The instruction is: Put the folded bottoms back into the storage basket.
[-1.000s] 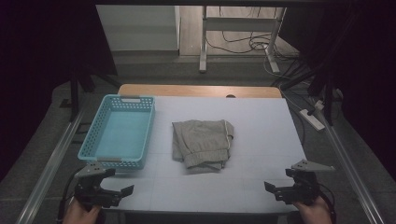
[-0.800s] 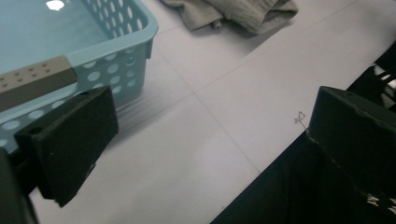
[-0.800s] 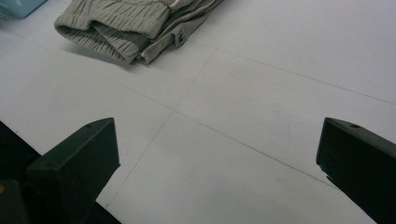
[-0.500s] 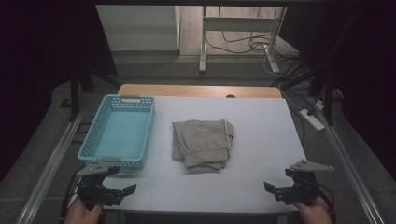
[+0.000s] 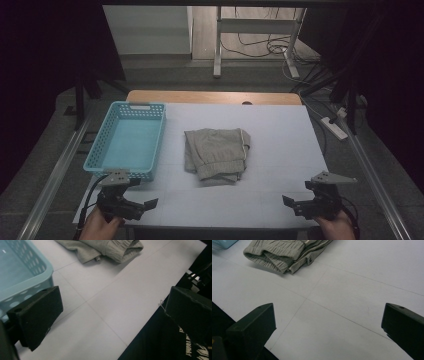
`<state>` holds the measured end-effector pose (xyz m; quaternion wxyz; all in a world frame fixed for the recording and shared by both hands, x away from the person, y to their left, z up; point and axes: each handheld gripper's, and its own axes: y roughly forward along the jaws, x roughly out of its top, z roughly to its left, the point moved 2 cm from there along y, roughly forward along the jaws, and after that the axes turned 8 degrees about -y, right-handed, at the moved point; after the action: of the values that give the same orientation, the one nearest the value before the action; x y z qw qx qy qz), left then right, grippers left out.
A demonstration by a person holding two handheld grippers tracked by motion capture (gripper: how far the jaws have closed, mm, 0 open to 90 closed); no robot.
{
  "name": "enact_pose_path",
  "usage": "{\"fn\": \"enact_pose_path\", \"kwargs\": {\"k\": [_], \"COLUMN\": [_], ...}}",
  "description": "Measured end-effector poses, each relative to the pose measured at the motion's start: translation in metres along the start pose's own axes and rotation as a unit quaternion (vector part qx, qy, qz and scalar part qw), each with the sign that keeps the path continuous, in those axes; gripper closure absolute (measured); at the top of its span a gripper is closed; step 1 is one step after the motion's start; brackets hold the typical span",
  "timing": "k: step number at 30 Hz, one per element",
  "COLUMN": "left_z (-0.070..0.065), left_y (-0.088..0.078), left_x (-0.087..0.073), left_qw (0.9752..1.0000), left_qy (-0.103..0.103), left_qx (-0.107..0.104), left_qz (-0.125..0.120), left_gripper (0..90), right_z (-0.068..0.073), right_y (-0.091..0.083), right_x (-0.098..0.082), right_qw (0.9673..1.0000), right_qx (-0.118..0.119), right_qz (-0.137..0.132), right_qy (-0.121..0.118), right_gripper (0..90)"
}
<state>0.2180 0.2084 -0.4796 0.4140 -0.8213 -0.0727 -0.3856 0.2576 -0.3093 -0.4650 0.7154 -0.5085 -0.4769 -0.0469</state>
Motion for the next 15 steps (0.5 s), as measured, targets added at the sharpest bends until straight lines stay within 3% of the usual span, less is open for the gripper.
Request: {"fn": "enact_pose_path", "kwargs": {"k": [6, 7, 15], "left_z": [-0.005, -0.005, -0.011], "left_y": [0.008, 0.011, 0.029], "left_x": [0.006, 0.007, 0.014], "left_qw": [0.9998, 0.9996, 0.9991], "left_qy": [0.005, 0.009, 0.027], "left_qx": [-0.019, -0.025, -0.020], "left_qz": [-0.006, 0.003, 0.024], "left_gripper": [0.6, 0.5, 0.1], "right_z": [0.001, 0.001, 0.001], "right_y": [-0.001, -0.001, -0.001], "right_x": [0.000, 0.000, 0.000], "right_qw": [1.0000, 1.0000, 1.0000], "right_qx": [0.000, 0.000, 0.000], "right_qz": [-0.002, -0.002, -0.007], "right_qy": [-0.007, -0.008, -0.006], "right_gripper": [0.0, 0.0, 0.0]}}
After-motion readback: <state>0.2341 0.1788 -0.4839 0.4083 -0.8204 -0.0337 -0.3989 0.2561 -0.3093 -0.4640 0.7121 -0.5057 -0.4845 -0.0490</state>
